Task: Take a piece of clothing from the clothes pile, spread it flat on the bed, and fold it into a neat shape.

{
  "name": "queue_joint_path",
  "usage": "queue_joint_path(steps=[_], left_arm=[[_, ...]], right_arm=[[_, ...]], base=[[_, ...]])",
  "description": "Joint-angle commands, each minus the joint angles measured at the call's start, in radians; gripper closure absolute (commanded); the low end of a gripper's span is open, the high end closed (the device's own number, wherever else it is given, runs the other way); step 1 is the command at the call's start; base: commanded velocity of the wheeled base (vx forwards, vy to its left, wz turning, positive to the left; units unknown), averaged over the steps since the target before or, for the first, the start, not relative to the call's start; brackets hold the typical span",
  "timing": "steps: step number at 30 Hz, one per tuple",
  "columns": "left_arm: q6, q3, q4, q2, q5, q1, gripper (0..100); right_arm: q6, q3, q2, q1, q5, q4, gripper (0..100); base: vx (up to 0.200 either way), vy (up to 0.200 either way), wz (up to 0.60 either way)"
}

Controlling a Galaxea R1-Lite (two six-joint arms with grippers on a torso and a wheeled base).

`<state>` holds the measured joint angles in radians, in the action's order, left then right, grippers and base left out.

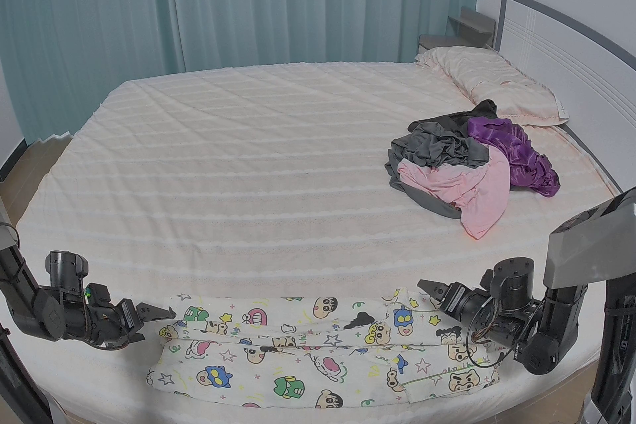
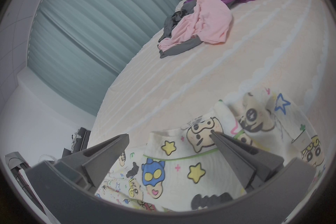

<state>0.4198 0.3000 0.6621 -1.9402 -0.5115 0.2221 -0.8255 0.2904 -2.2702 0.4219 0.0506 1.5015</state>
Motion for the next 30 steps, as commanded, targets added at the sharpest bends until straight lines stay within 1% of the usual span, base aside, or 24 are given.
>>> queue_joint_path(steps=[1,3,9,11,14,16,17,19,22,24,26,27,28,29,30], left_arm=[[0.001,-0.001,0.001,-0.005,0.001,0.000,0],[0.001,-0.001,0.001,-0.005,0.001,0.000,0],[0.001,0.004,0.002,0.000,0.002,0.002,0],[0.004,0.014,0.002,0.004,0.005,0.005,0],[0.017,0.050,0.002,0.035,0.010,0.003,0],[0.063,0.076,0.002,0.046,0.013,-0.006,0],[0.103,0.111,-0.006,0.047,0.021,-0.030,0],[0.143,0.142,-0.016,0.044,0.053,-0.056,0],[0.157,0.177,-0.062,0.037,0.102,-0.104,0],[0.162,0.194,-0.105,0.037,0.108,-0.122,0],[0.162,0.195,-0.114,0.038,0.108,-0.127,0],[0.185,0.214,-0.193,0.046,0.123,-0.167,0],[0.185,0.214,-0.193,0.046,0.123,-0.167,0],[0.228,0.243,-0.239,0.058,0.197,-0.185,0],[0.252,0.252,-0.246,0.069,0.238,-0.191,0]], right_arm=[[-0.007,-0.037,-0.046,-0.028,0.000,0.039,0],[-0.010,-0.047,-0.052,-0.032,0.000,0.059,0],[-0.033,-0.048,-0.048,-0.054,0.002,0.057,0],[-0.032,-0.047,-0.035,-0.060,0.017,0.059,0],[-0.026,-0.057,0.037,-0.061,0.038,0.057,0],[-0.024,-0.071,0.086,-0.052,0.038,0.054,0],[-0.024,-0.080,0.106,-0.043,0.038,0.054,0],[-0.024,-0.083,0.110,-0.028,0.041,0.054,0],[-0.026,-0.085,0.100,-0.020,0.041,0.057,0],[-0.026,-0.088,0.098,-0.012,0.040,0.057,0],[-0.026,-0.088,0.098,-0.011,0.040,0.057,0],[-0.027,-0.089,0.095,-0.006,0.040,0.057,0],[-0.027,-0.089,0.095,-0.006,0.040,0.057,0],[-0.029,-0.091,0.093,-0.002,0.041,0.057,0],[-0.029,-0.093,0.093,-0.002,0.041,0.057,0]], base=[[0.000,0.000,0.00],[0.000,0.000,0.00],[0.000,0.000,0.00],[0.000,0.000,0.00],[0.000,0.000,0.00],[0.000,0.000,0.00],[0.000,0.000,0.00],[0.000,0.000,0.00],[0.000,0.000,0.00],[0.000,0.000,0.00],[0.000,0.000,0.00],[0.000,0.000,0.00],[0.000,0.000,0.00],[0.000,0.000,0.00],[0.000,0.000,0.00]])
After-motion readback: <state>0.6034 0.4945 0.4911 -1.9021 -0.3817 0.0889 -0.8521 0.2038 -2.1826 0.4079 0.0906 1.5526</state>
